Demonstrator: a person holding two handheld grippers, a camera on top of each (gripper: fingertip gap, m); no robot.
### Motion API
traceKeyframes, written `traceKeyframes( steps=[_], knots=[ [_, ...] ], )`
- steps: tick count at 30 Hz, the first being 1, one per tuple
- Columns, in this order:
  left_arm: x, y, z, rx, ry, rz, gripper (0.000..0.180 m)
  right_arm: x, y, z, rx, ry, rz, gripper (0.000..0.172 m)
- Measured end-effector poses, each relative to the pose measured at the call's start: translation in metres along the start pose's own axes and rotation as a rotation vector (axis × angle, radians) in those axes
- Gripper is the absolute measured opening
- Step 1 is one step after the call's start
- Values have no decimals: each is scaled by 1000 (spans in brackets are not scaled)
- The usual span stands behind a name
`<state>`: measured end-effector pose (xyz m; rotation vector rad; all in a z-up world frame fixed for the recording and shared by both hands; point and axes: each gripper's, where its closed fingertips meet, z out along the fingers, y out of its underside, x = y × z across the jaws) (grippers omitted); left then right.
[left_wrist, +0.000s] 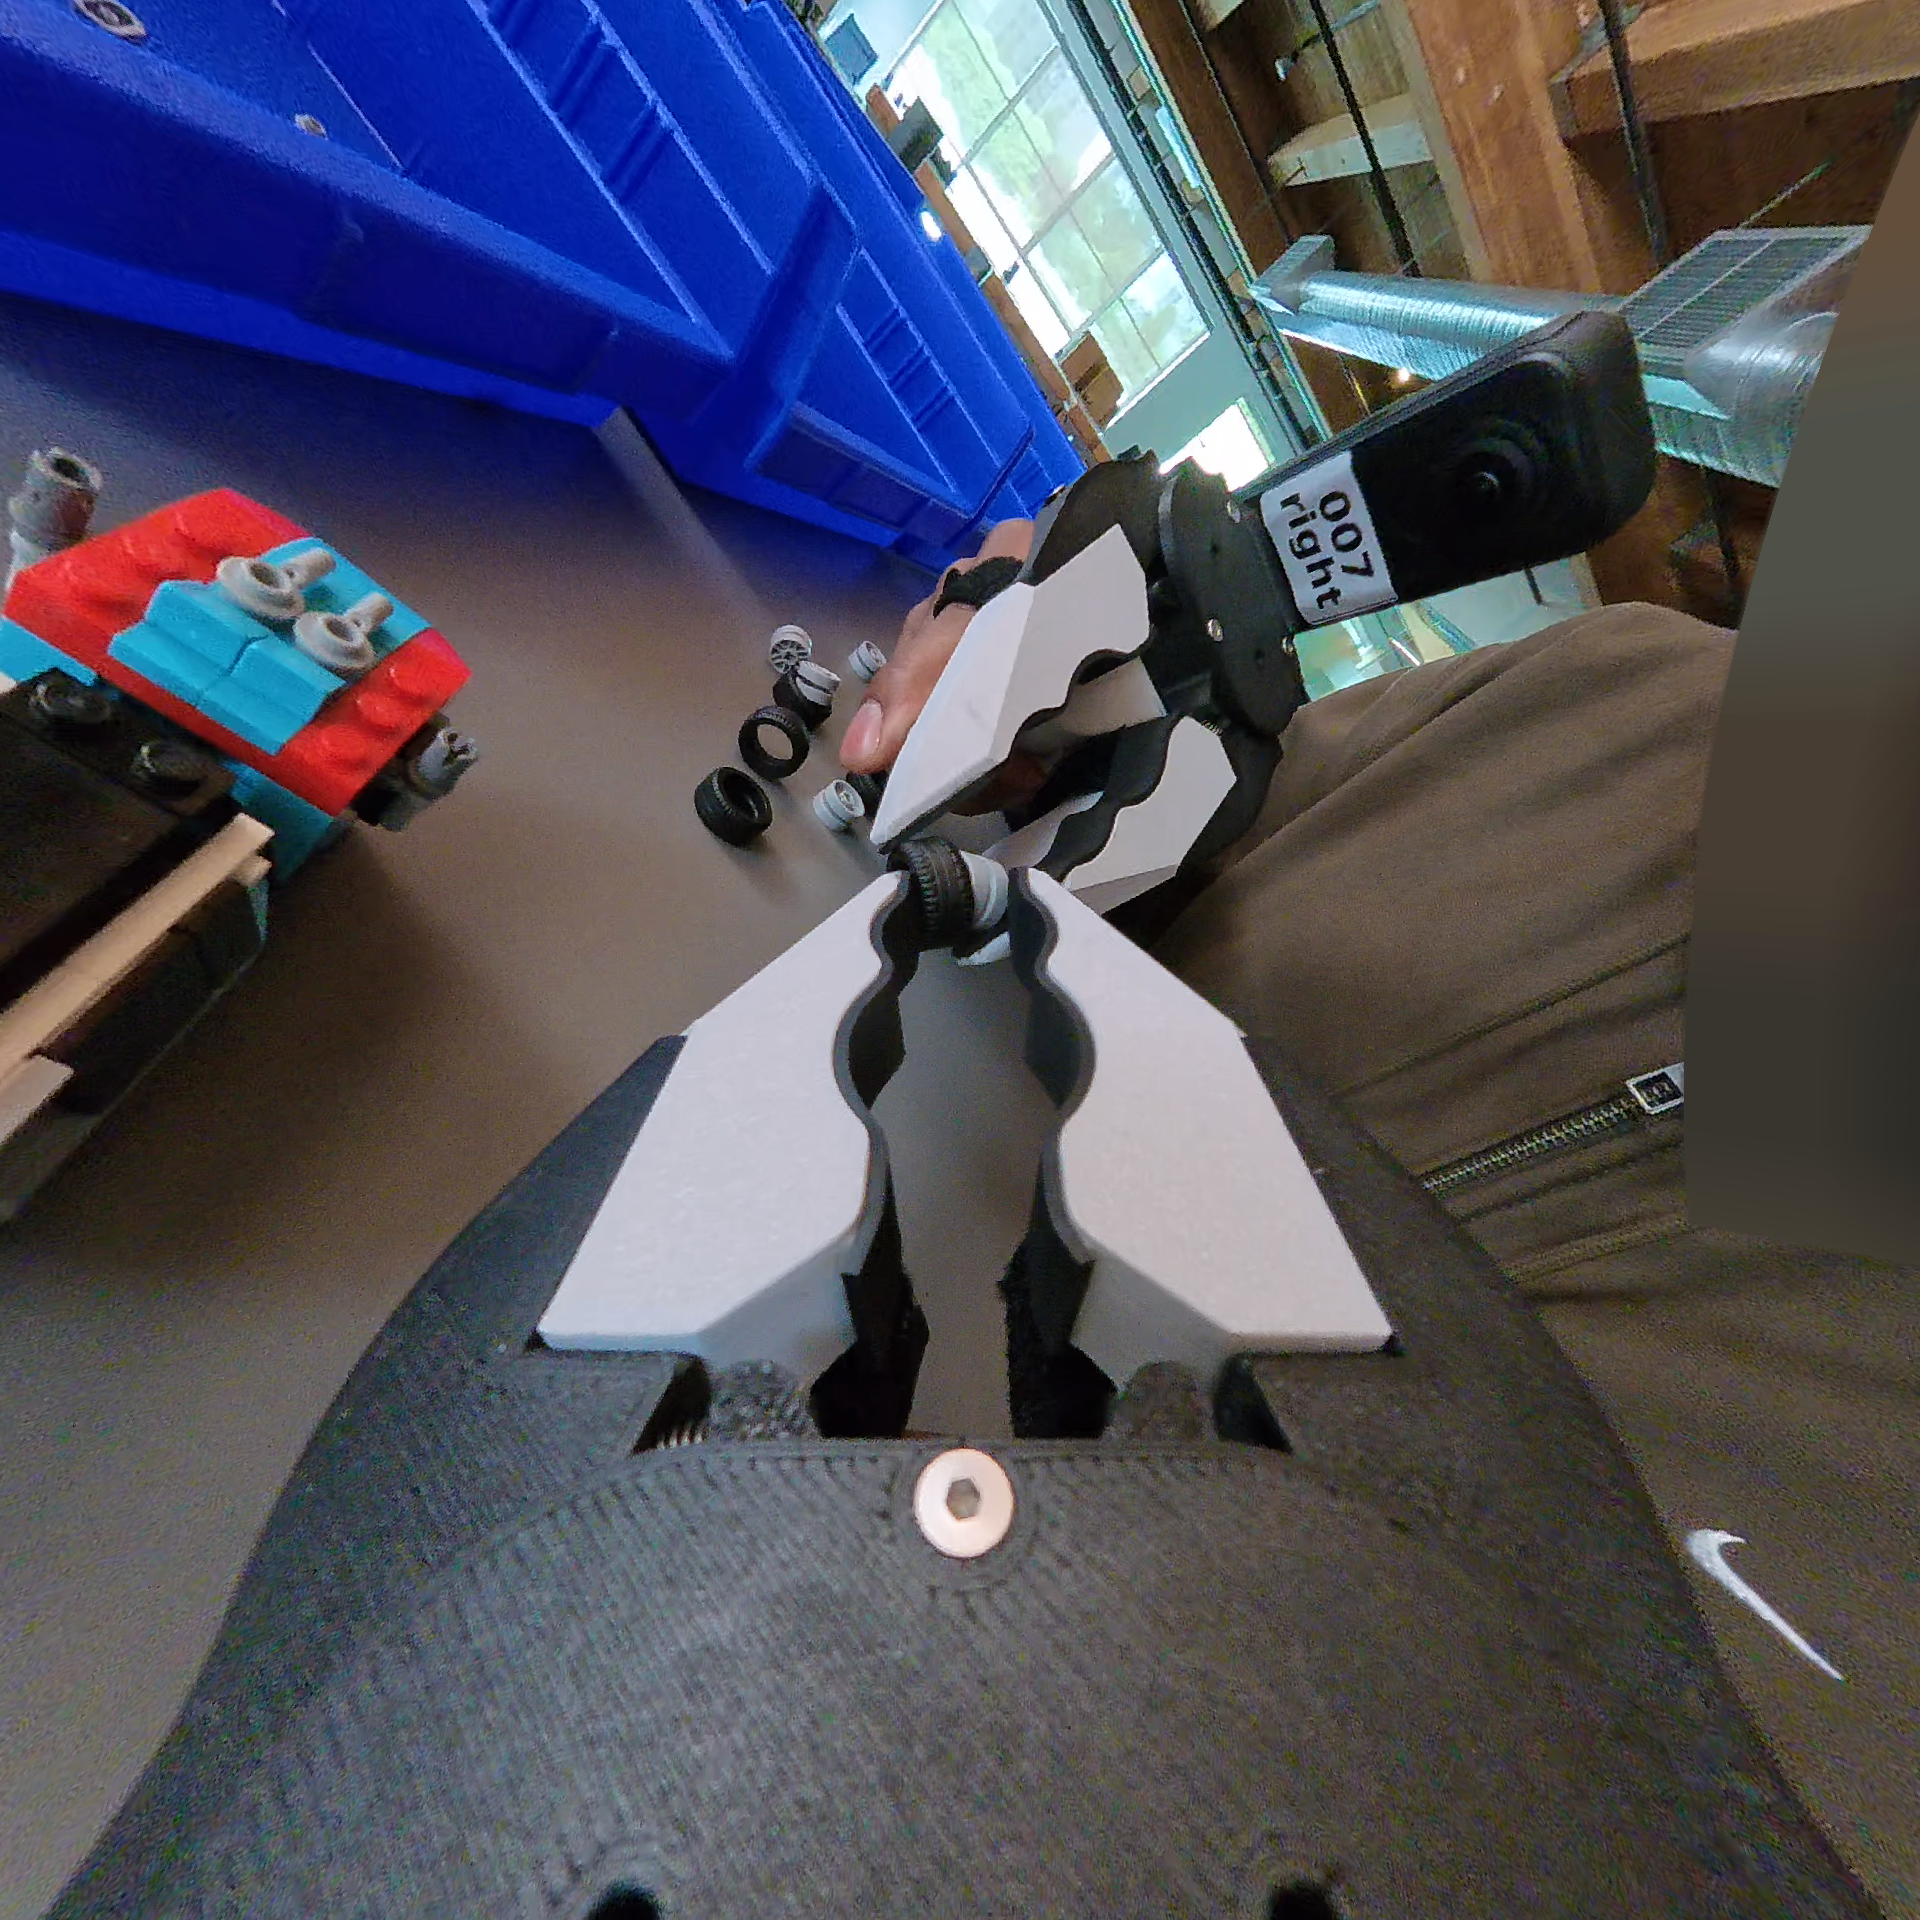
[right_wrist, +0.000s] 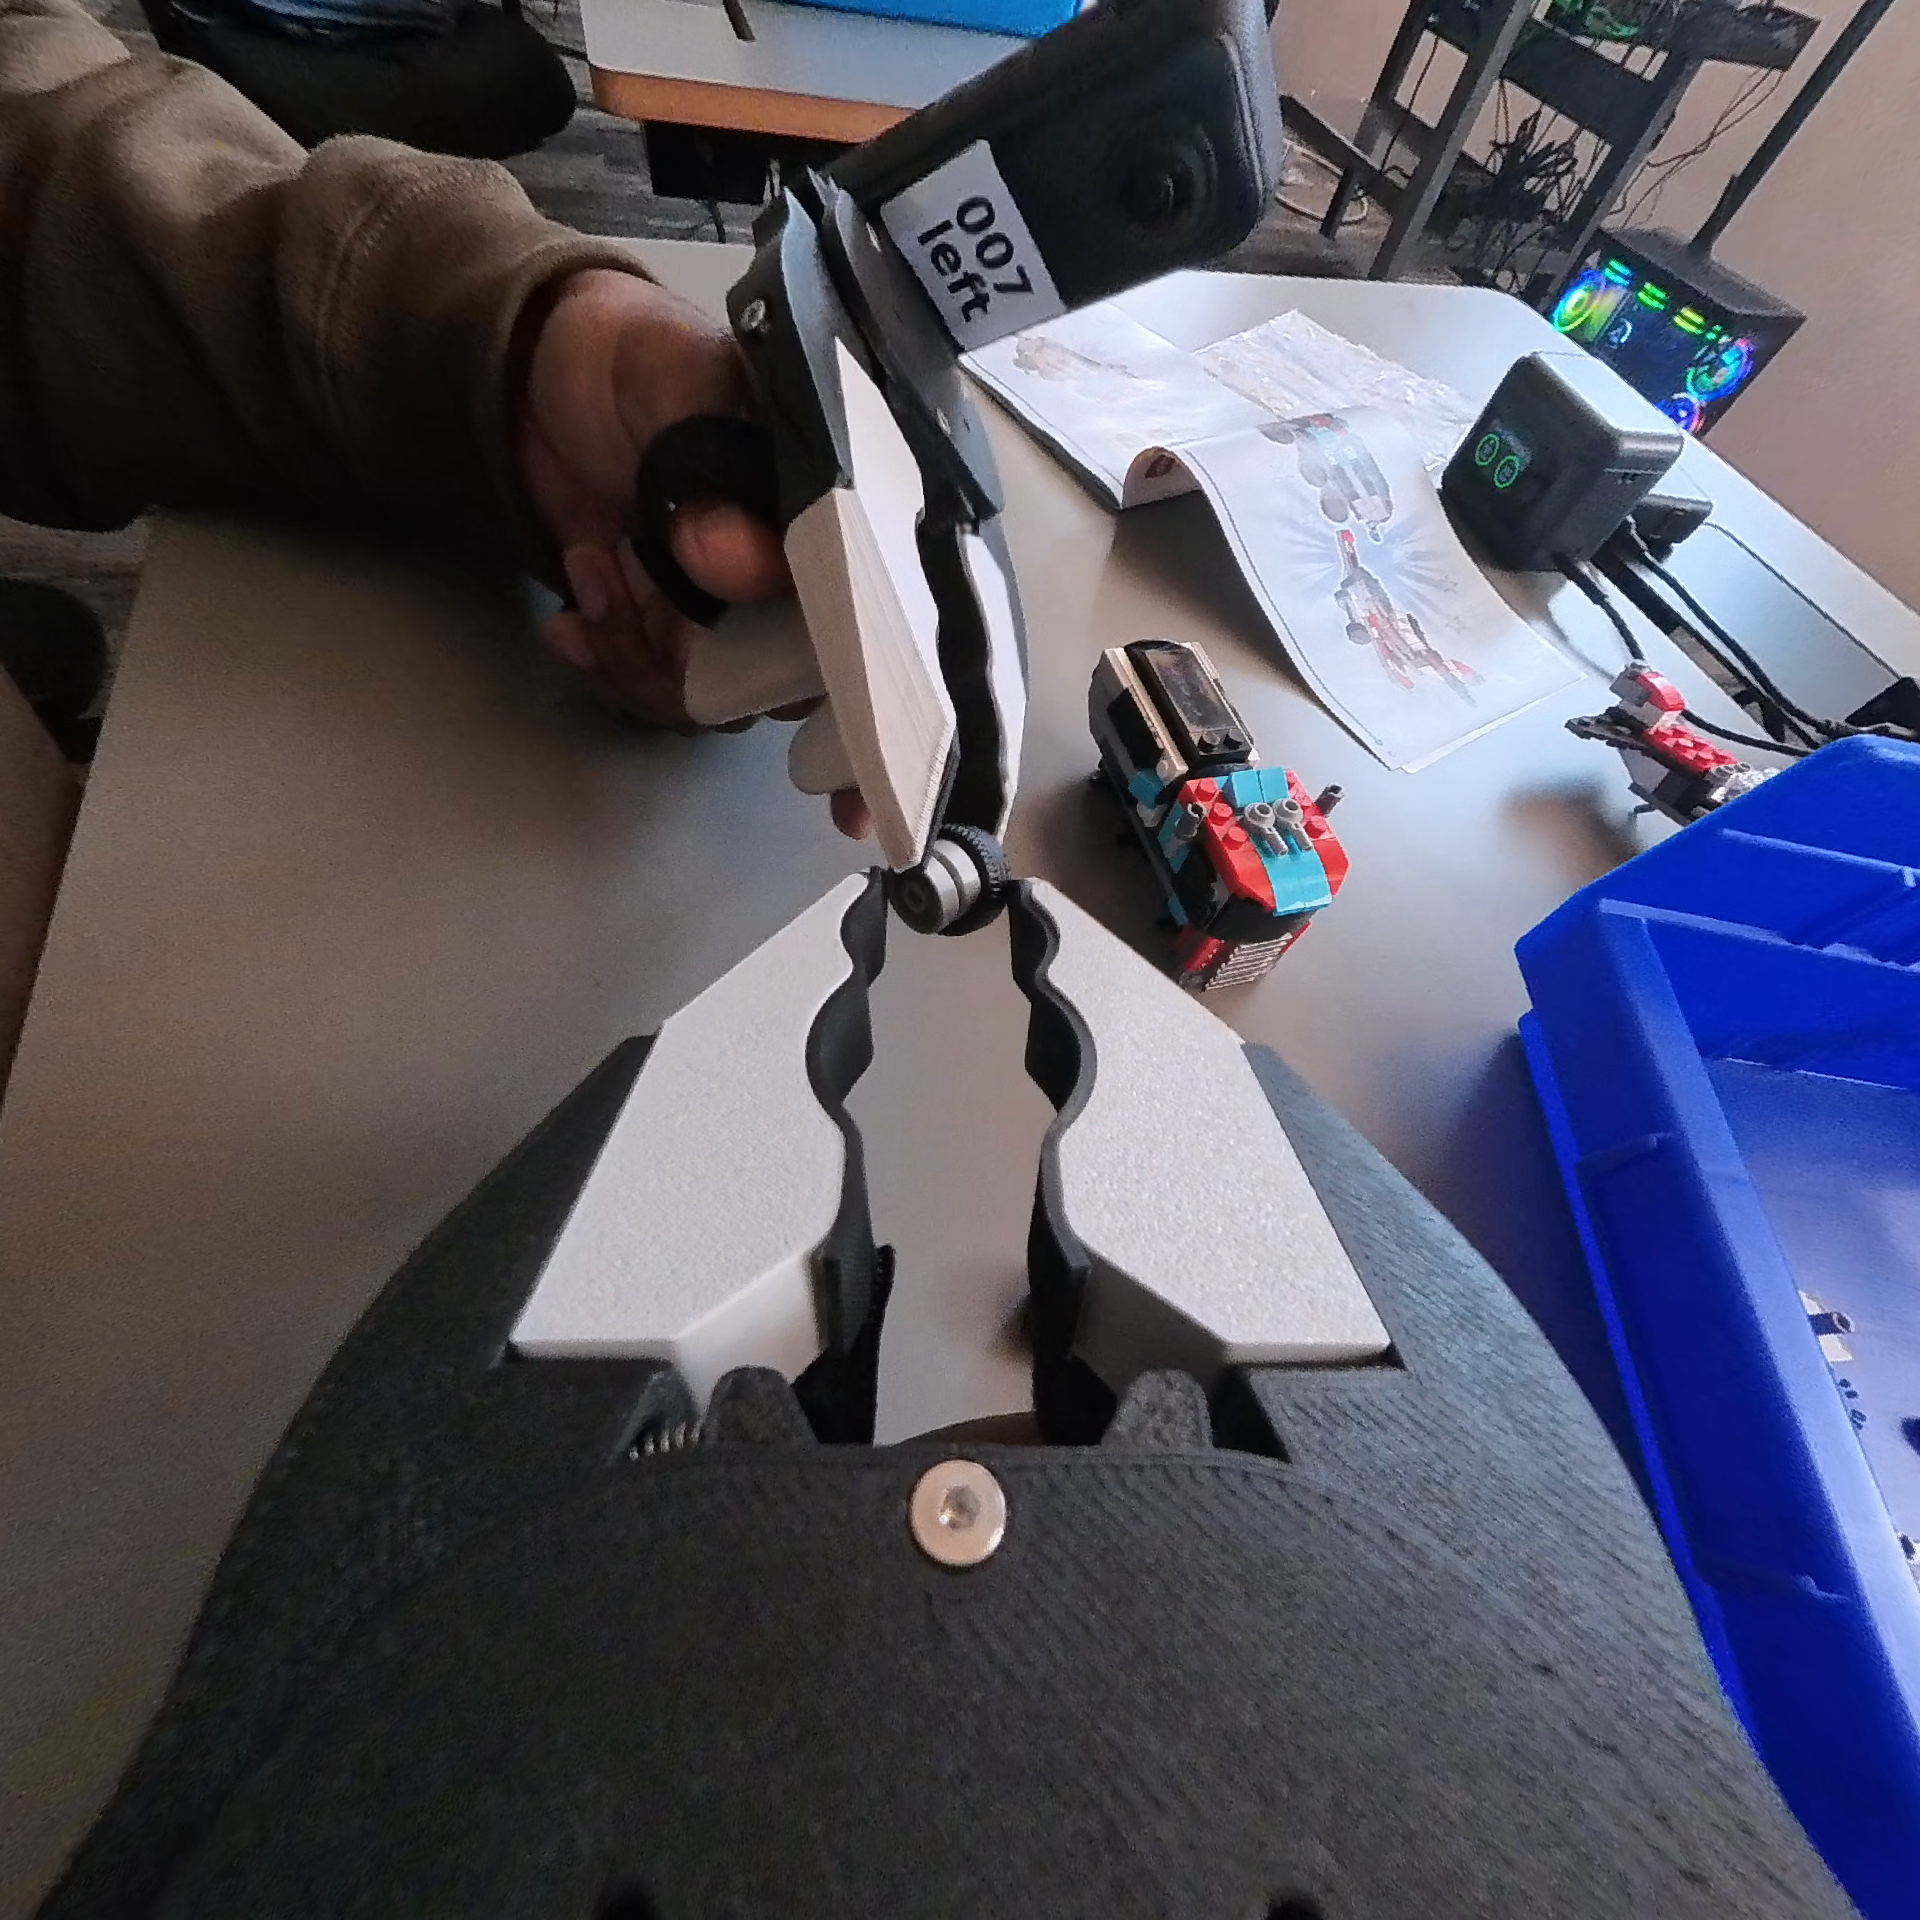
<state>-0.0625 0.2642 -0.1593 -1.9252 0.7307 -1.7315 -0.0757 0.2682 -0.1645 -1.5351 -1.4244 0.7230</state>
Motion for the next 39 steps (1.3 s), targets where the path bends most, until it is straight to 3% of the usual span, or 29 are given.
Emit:
traceKeyframes(
  steps=[7,14,22,28,32,39],
  knots=[
    [3,-3,-1,15,13,13,16,1,-3,-1,21,10,-8,23],
    [15,-14,-9,81,113,-3,16,0,-7,-5,60,-50,77,30],
    [34,-20,-16,129,243,43,16,1,-31,-20,227,-241,393,35],
    [50,-15,-13,112,305,119,16,-10,-40,-23,279,-380,510,32],
    [50,-11,-10,92,300,134,16,-17,-43,-25,299,-418,507,19],
    [44,-13,-11,89,271,102,16,-11,-42,-23,299,-340,452,19]
  ],
)
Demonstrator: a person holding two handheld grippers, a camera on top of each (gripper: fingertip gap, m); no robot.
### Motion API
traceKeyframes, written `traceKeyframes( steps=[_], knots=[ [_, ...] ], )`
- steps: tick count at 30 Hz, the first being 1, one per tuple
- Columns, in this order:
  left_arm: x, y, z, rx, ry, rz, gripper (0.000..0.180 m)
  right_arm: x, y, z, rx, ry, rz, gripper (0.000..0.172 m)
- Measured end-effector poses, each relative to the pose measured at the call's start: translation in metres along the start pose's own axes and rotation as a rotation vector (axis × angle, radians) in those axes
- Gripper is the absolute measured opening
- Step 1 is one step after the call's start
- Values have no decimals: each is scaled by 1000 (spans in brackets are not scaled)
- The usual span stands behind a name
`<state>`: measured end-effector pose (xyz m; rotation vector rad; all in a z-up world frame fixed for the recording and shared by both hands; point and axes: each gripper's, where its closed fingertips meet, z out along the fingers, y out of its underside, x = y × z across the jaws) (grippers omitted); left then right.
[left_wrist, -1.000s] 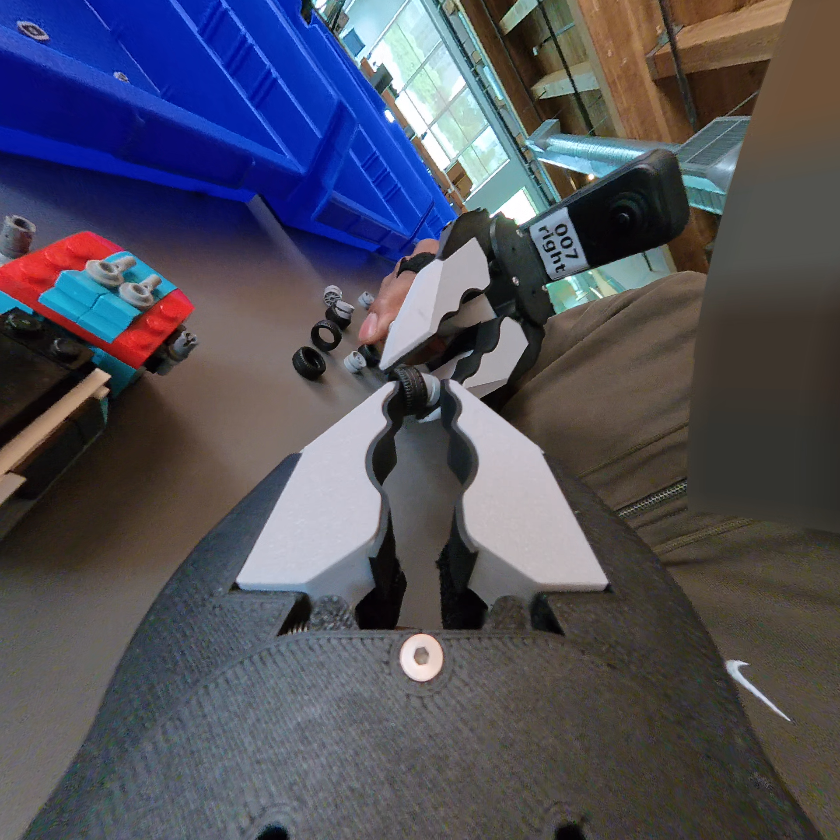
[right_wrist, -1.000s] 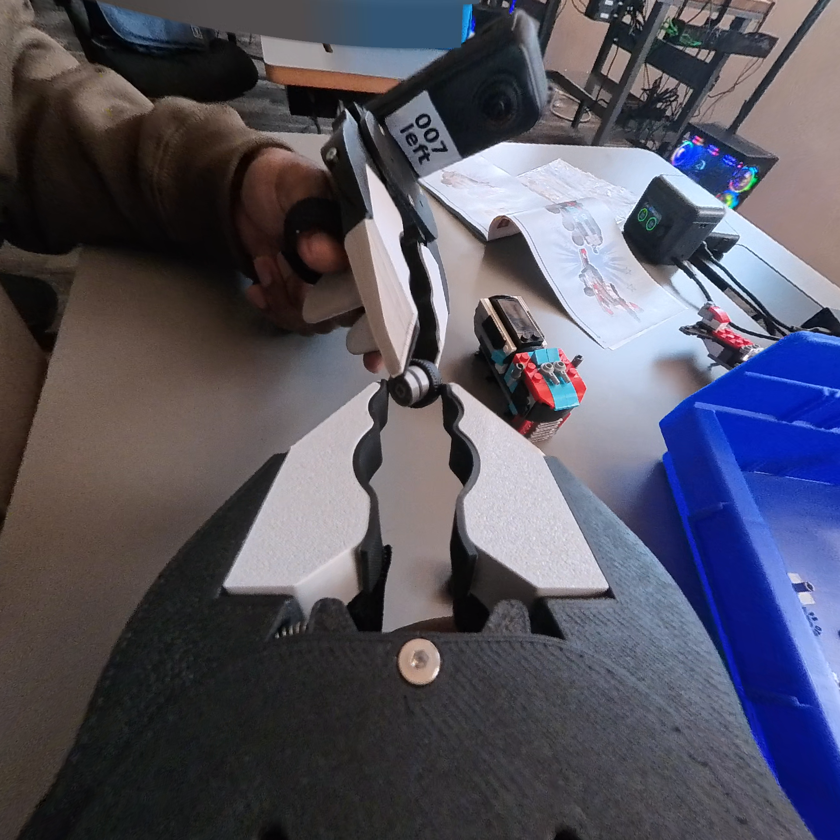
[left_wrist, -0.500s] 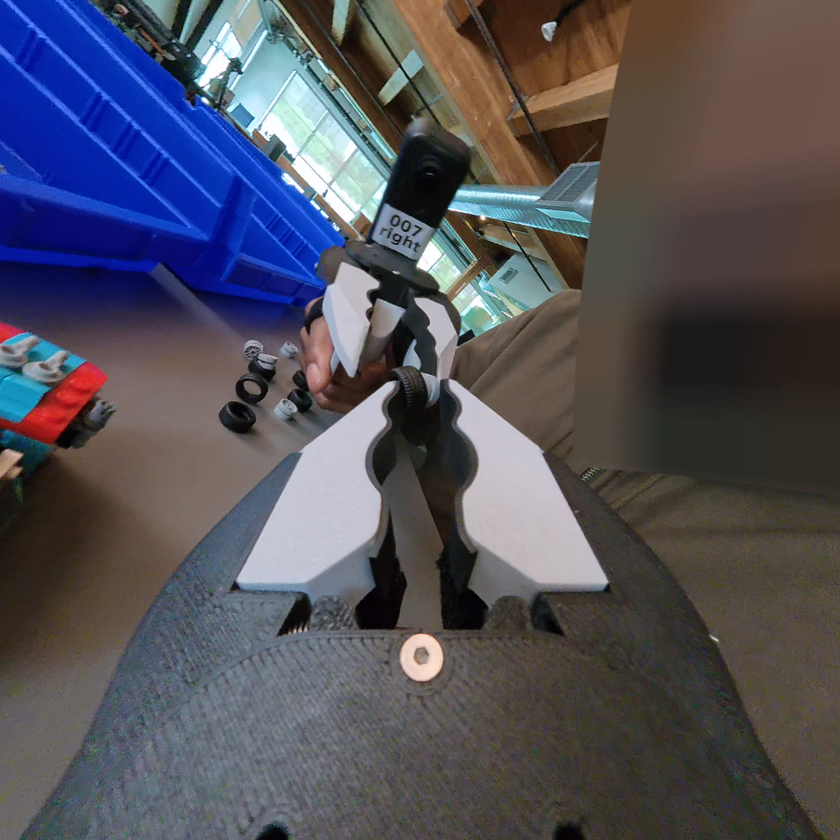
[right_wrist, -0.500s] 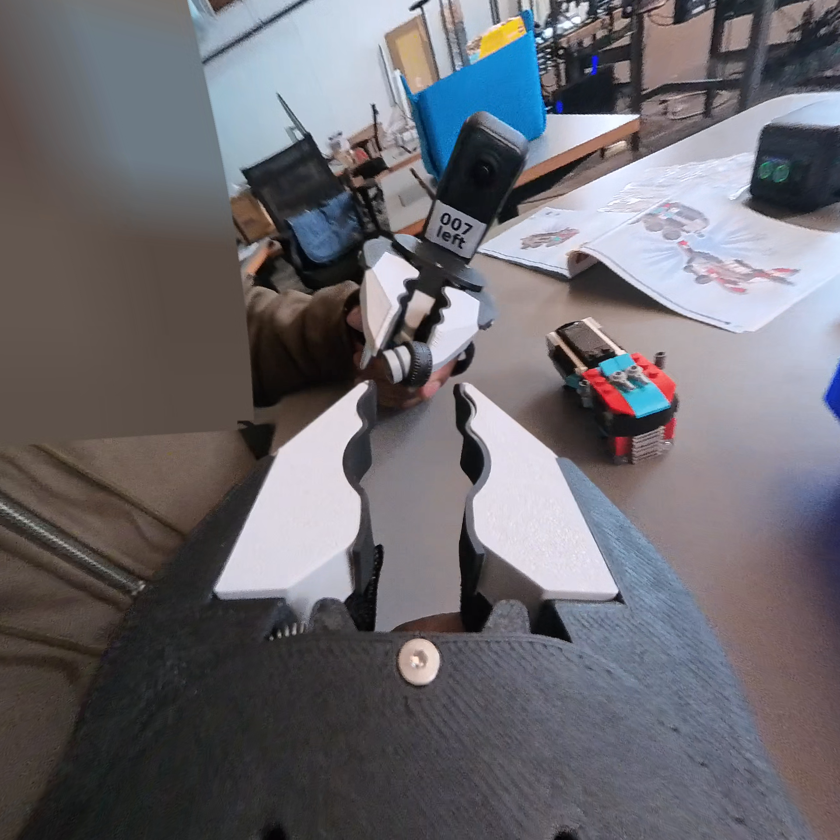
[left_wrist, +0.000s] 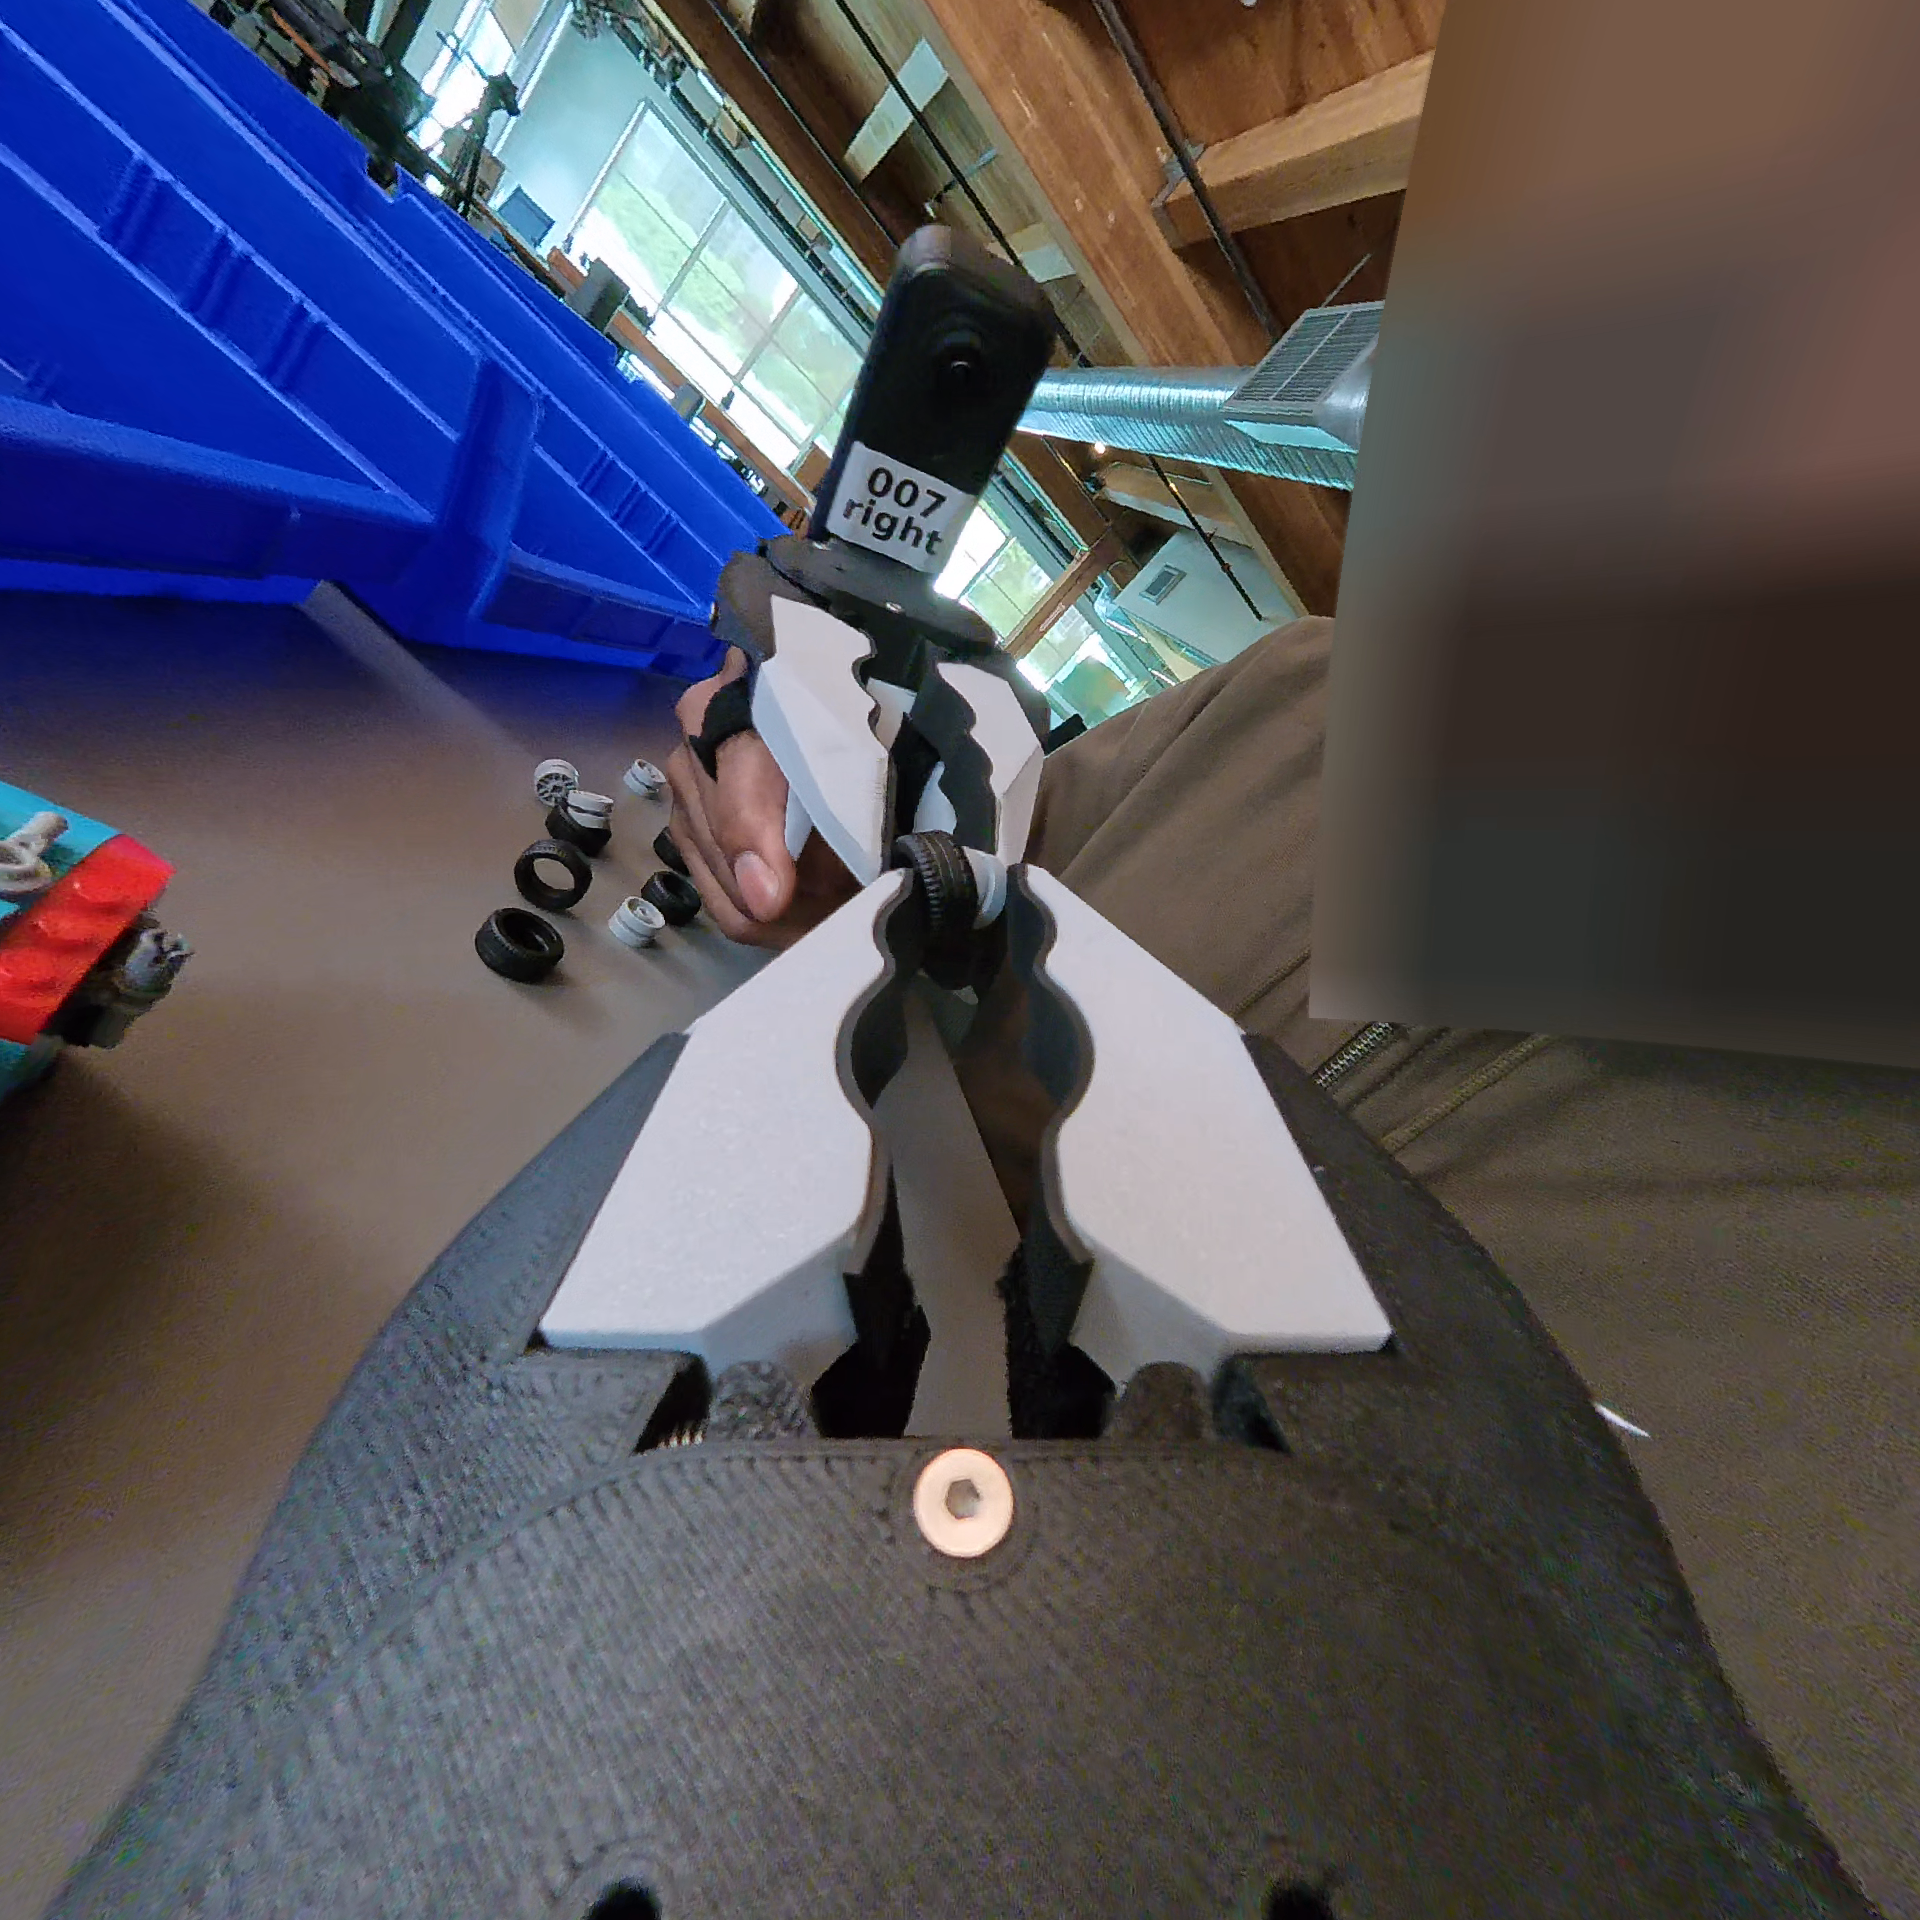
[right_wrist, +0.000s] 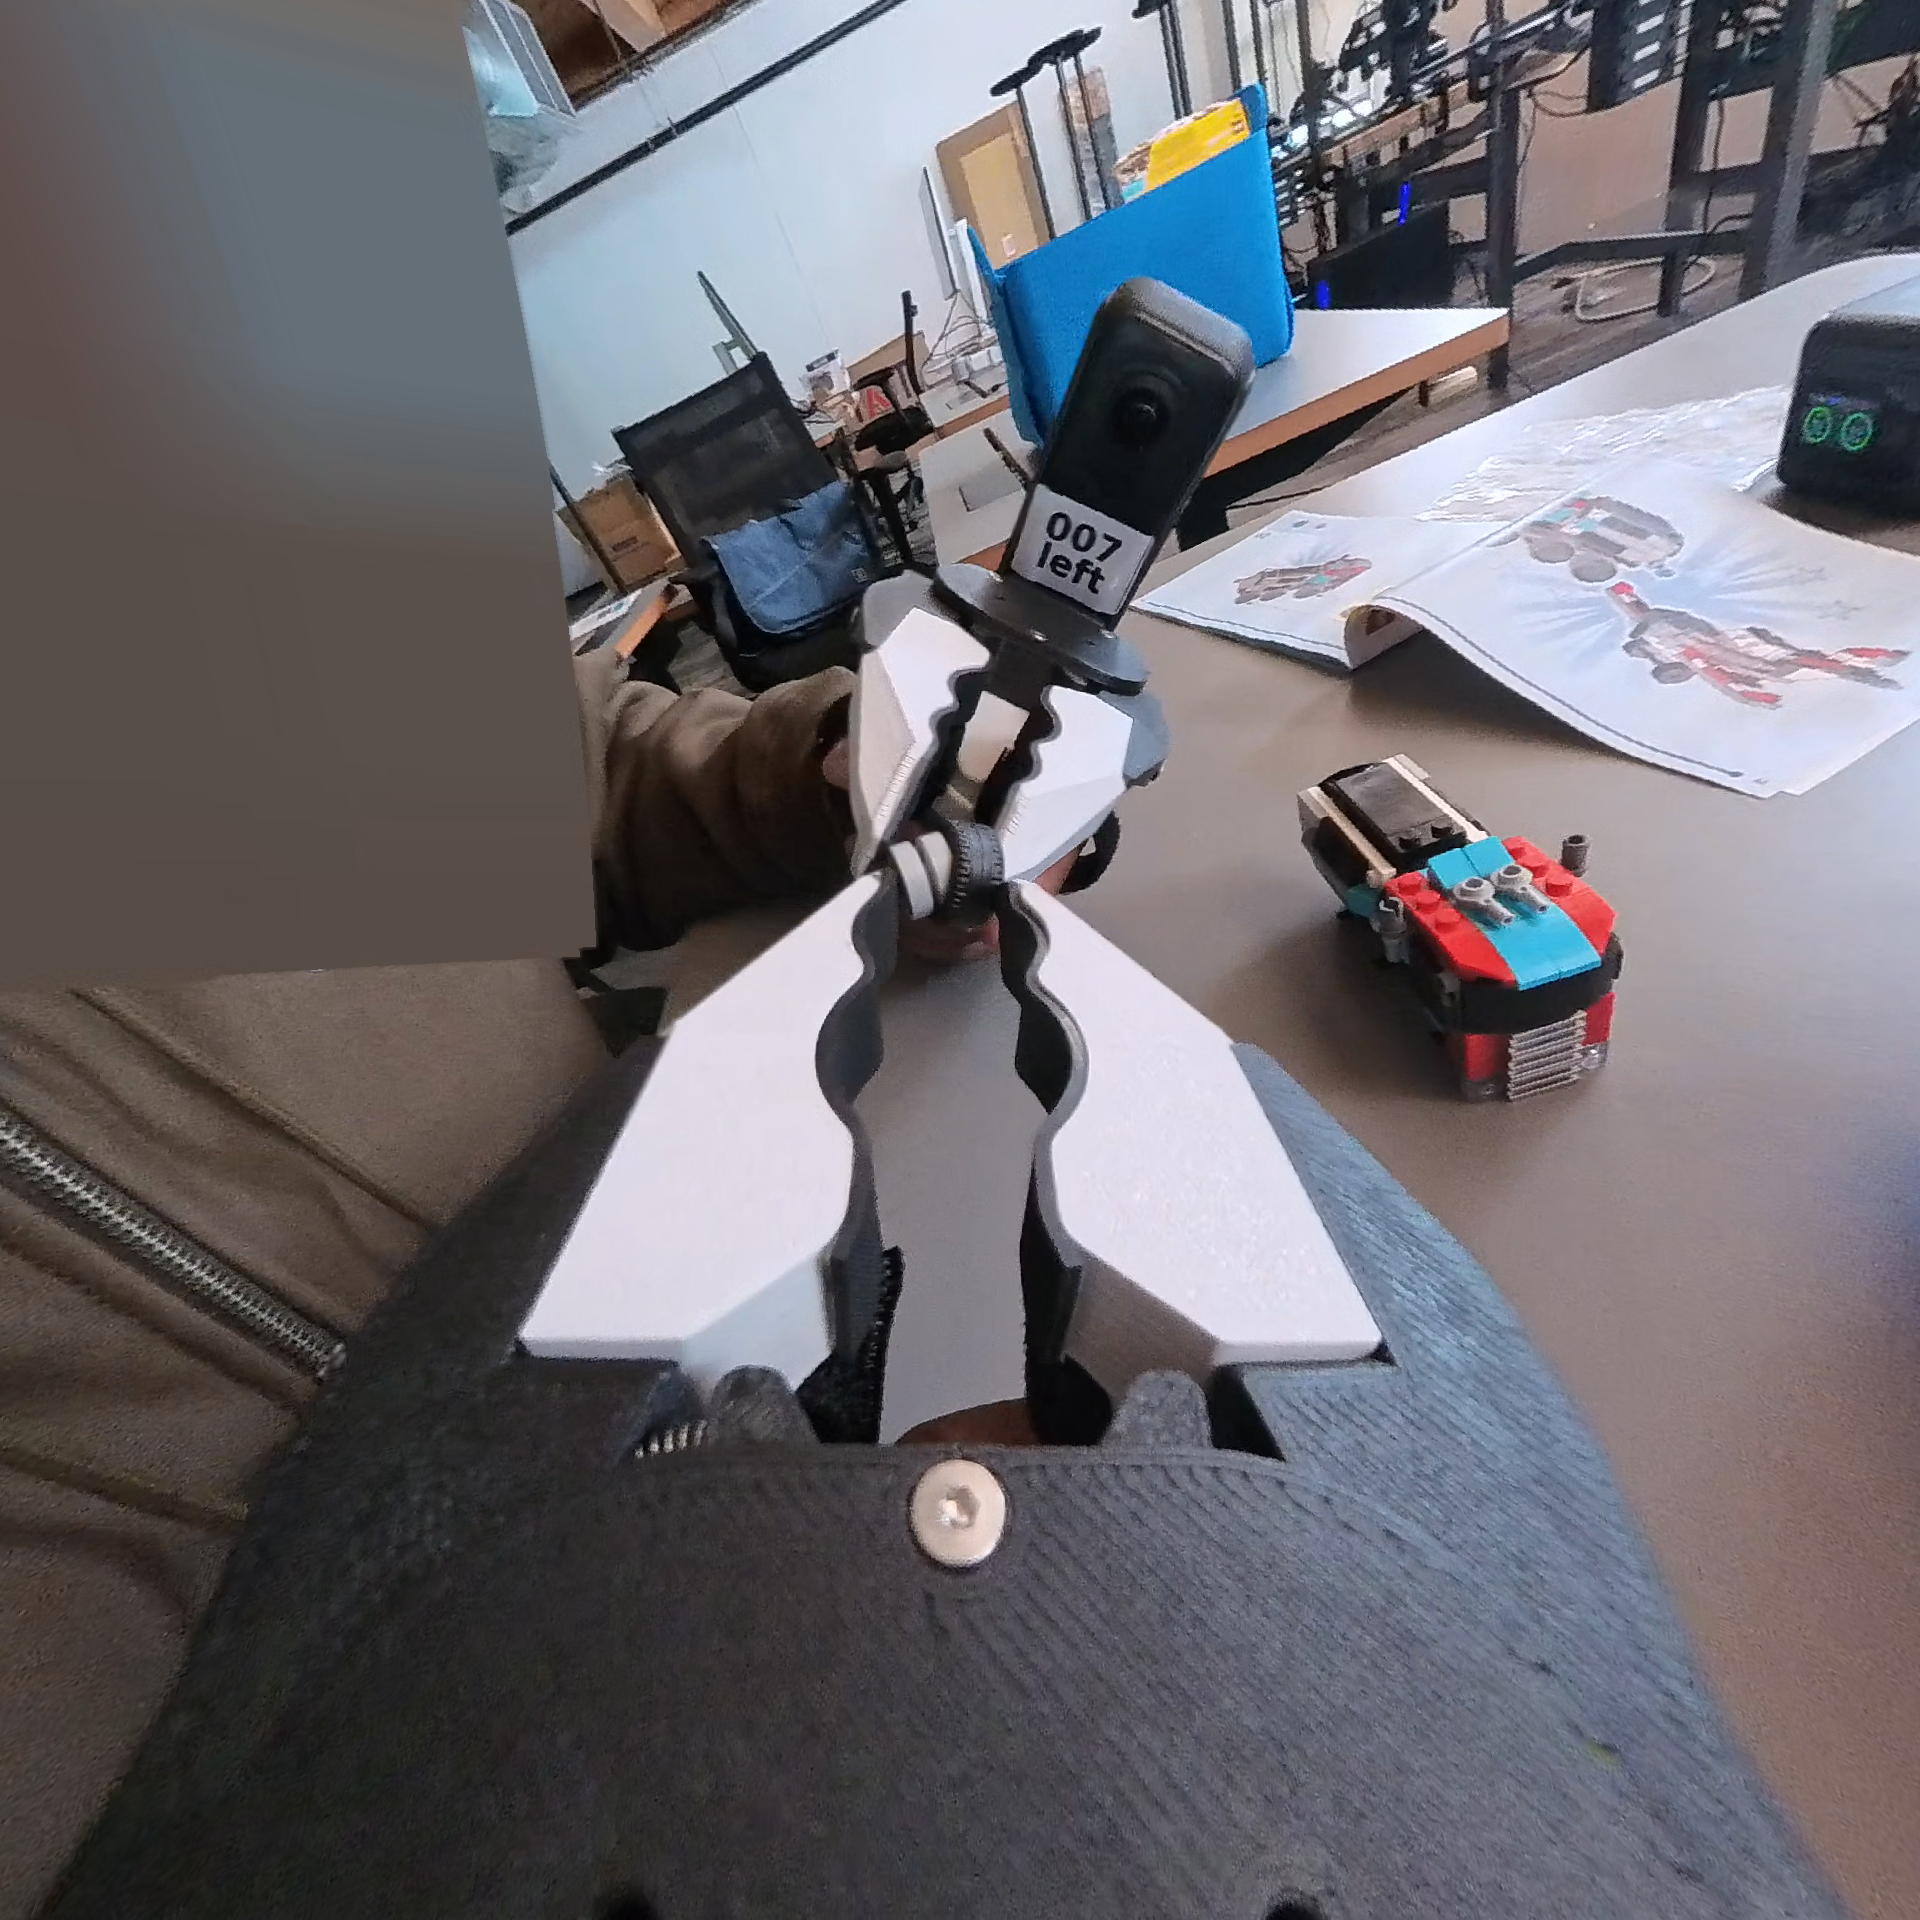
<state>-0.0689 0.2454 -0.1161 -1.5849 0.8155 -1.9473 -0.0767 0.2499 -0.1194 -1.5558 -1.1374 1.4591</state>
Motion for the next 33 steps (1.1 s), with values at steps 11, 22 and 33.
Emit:
traceKeyframes(
  steps=[11,22,33],
  knots=[
    [-5,-2,-2,3,-49,-5,17,6,-1,0,-1,90,-121,18],
    [-20,-6,-7,13,-179,58,27,17,-2,-5,-20,196,-235,18],
    [-12,-4,-2,-3,-170,162,29,9,-2,-4,-26,161,-277,18]
  ],
)
